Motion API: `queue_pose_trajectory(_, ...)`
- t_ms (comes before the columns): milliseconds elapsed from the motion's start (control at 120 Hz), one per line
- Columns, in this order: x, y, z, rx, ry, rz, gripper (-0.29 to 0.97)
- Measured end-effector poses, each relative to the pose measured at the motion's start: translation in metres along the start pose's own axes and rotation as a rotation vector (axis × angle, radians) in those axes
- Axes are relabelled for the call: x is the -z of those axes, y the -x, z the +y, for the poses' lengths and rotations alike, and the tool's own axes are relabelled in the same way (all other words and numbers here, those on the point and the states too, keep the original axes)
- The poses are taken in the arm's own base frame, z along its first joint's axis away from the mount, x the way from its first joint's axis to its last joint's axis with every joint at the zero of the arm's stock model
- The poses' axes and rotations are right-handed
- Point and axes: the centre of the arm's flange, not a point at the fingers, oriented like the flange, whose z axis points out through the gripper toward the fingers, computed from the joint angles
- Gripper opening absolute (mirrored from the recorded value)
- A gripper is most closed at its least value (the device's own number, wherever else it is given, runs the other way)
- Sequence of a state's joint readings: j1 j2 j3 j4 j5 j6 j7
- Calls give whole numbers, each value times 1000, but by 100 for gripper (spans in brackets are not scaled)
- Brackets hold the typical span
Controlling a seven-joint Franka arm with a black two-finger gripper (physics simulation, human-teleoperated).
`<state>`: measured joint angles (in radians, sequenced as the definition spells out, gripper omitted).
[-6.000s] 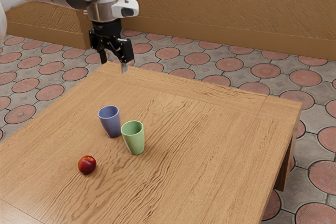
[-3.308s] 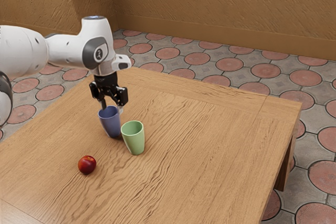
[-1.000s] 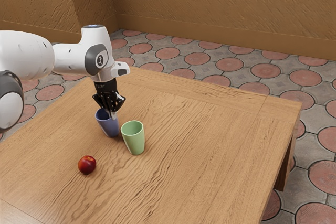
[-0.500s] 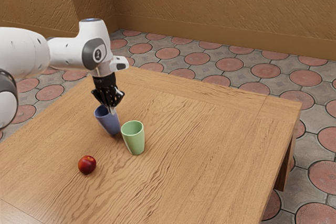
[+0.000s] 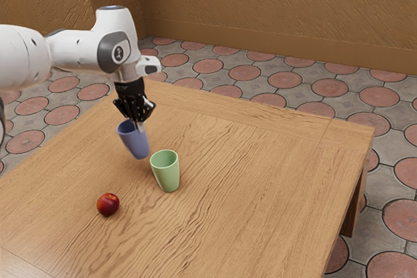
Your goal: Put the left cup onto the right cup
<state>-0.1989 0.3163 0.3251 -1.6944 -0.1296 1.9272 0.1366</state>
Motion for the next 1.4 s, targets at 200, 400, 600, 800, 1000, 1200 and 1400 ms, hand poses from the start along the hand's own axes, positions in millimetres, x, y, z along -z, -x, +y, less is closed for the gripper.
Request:
queue_pose_trajectory(200,28,11,23,-35,-22,8,-11)
queue_pose_trajectory(400,51,23,42,-59,-47,12,-11)
queue_pose_trajectory(600,61,30,60,-71,-61,3,-11)
queue_pose_trajectory(800,70,37,85,-94,-79,1,-11)
queue_pose_trajectory(1000,68,41,106,-104,-88,-13,-11)
queue_pose_trajectory(1200,63,41,120,-104,-97,-23,-11)
queue_pose_trajectory(1400,57,38,126,-94,-104,-31,-11)
